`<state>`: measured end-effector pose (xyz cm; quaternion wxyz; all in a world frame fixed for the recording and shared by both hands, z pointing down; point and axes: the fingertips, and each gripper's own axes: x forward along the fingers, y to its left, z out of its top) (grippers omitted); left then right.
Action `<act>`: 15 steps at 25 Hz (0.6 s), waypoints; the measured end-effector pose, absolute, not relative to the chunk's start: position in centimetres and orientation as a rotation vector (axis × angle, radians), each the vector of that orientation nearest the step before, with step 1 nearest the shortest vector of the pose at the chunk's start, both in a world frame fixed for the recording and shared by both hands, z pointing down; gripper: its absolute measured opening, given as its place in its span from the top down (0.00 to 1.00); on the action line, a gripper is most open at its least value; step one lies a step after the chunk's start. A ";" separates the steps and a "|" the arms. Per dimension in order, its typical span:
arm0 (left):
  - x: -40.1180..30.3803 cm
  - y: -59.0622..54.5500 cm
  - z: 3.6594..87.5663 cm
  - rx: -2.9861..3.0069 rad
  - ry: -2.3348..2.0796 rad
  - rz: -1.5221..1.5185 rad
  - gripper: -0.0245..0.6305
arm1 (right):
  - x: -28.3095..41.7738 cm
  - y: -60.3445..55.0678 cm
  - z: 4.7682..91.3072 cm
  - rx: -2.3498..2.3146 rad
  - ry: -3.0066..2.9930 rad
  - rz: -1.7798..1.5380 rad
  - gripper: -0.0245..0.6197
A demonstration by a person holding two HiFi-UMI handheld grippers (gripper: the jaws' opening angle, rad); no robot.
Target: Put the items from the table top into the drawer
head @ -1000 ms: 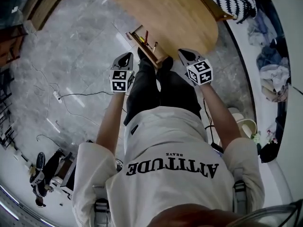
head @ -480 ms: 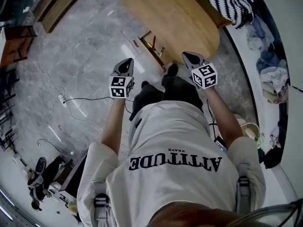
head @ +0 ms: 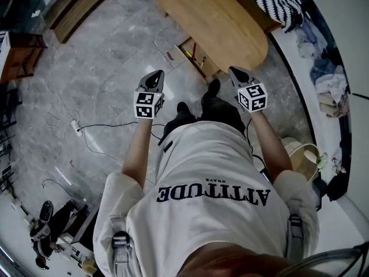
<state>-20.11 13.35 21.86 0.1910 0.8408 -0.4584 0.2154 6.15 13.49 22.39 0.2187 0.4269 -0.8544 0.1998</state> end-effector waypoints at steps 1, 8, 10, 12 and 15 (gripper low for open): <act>-20.9 13.9 21.5 2.366 -1.296 0.588 0.93 | 5.8 14.4 21.8 1.196 -2.363 0.535 0.93; -23.2 18.2 19.1 2.448 -1.257 0.529 0.93 | 4.8 20.5 18.3 1.333 -2.337 0.445 0.93; -23.1 18.6 17.6 2.509 -1.240 0.520 0.93 | 4.7 21.7 17.1 1.371 -2.330 0.416 0.93; -22.9 19.3 16.0 2.576 -1.218 0.513 0.93 | 4.8 23.5 15.8 1.409 -2.320 0.381 0.93; -22.7 20.7 14.0 2.646 -1.193 0.492 0.93 | 4.8 26.5 14.2 1.459 -2.312 0.352 0.93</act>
